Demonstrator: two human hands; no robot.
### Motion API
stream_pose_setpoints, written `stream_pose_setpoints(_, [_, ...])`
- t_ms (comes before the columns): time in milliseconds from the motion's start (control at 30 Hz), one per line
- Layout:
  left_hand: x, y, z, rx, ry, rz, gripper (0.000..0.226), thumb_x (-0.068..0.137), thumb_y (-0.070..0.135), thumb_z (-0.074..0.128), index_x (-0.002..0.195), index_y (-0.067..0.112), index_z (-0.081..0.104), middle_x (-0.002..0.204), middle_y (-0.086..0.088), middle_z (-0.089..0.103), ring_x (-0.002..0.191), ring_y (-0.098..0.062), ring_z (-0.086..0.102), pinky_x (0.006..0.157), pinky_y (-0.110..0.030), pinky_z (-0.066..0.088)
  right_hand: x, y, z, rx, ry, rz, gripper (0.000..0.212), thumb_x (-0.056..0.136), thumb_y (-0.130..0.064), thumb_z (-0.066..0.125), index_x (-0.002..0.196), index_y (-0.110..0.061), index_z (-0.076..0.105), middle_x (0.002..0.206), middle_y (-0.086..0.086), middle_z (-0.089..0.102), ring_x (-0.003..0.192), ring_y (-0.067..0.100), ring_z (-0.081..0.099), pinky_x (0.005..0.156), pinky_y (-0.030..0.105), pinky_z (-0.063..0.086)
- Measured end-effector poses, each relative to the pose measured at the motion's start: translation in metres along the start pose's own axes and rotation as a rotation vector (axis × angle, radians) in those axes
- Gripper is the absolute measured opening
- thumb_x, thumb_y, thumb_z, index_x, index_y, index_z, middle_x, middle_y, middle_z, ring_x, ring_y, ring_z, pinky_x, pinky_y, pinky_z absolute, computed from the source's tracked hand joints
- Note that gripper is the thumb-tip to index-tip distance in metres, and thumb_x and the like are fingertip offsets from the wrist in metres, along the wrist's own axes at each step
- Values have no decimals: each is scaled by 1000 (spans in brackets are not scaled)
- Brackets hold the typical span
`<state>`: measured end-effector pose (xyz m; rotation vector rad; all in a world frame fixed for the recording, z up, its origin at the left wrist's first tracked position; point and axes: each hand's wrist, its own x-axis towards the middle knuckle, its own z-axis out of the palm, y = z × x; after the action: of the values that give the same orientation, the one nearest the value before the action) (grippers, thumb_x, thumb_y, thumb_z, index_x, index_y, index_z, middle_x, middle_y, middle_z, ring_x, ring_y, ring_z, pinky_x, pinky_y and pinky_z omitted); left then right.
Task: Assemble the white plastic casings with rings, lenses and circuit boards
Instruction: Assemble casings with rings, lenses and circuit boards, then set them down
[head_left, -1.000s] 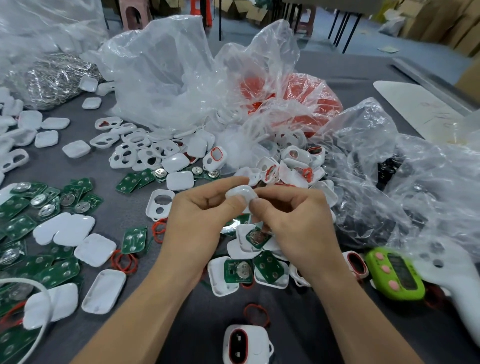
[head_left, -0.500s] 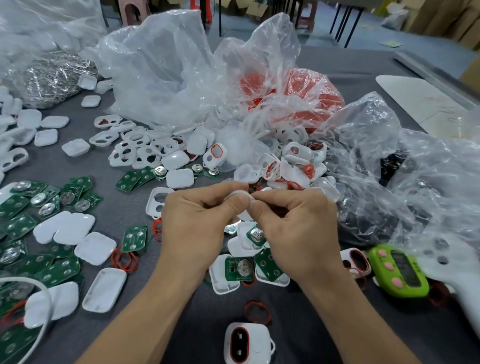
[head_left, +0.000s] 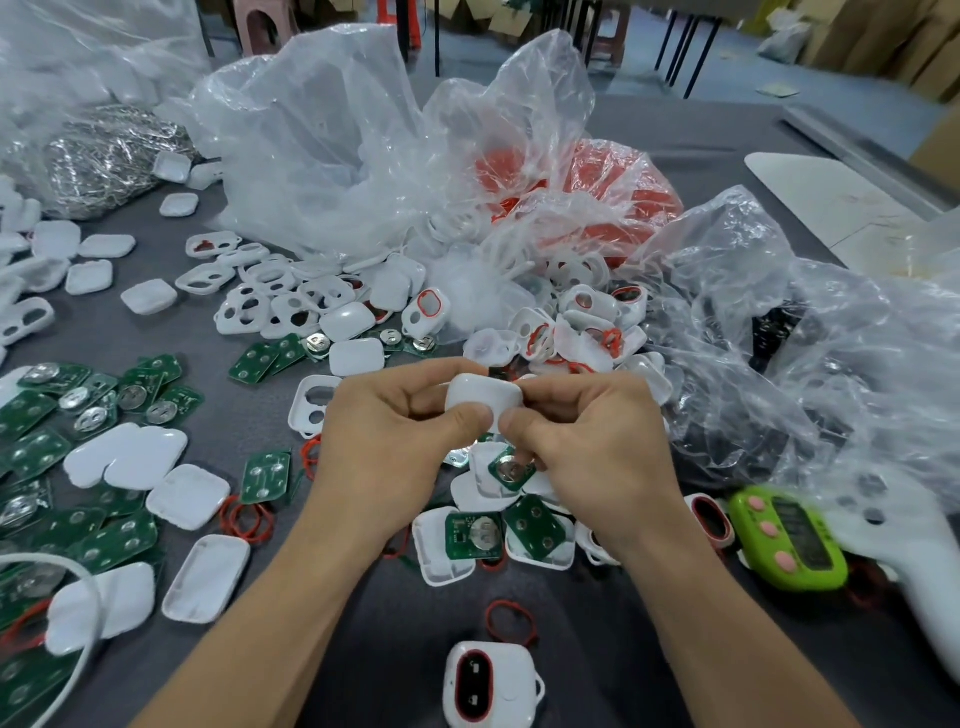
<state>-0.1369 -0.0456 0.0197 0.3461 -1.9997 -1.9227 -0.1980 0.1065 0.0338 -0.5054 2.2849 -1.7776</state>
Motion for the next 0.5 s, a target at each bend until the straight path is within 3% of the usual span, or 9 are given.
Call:
stream_pose_setpoints(100, [1,0,2,-45,44,-55,36,82,-5,78,94,30,82,79,-5,79,64,-13,71,65,-29,62,0,0,2,-68,-8,-40,15,81,-22,73,91,-32,81,71,-7,76,59,13,70,61,39,61])
stream_pose_setpoints(200, [0,4,2,-134,42,-165,33,83,-4,77,89,28,84,78,-14,78,65,-23,75,61,-32,63,-2,-1,3,-101,-35,-45,24,79,-20,73,93,-40,77,73,-9,76,60,10,71,61,31,62])
stream_pose_setpoints(300, [-1,5,4,-174,16,-186,34,85,-3,75,84,30,84,75,-16,77,58,-19,73,53,-26,59,0,-3,2,62,-43,74,27,78,0,77,90,-24,81,65,9,74,53,23,64,58,37,59])
stream_pose_setpoints(400, [-1,5,7,-170,-2,-161,28,91,5,71,86,29,84,76,-13,78,58,-15,70,55,-22,58,6,-4,0,286,-66,244,26,77,12,75,78,-13,82,64,18,71,48,24,61,51,29,55])
stream_pose_setpoints(467, [-1,7,6,-230,-25,-148,13,92,19,72,96,24,82,86,-12,79,69,-13,73,63,-24,60,9,-6,-3,535,-125,392,19,77,9,71,81,-6,81,65,17,69,46,20,61,45,21,51])
stream_pose_setpoints(500, [0,6,3,-232,-58,-119,17,88,23,75,104,25,81,97,-9,80,83,-12,74,73,-26,62,8,-8,-4,630,-150,440,19,75,5,71,89,-4,80,66,17,68,47,18,61,43,19,49])
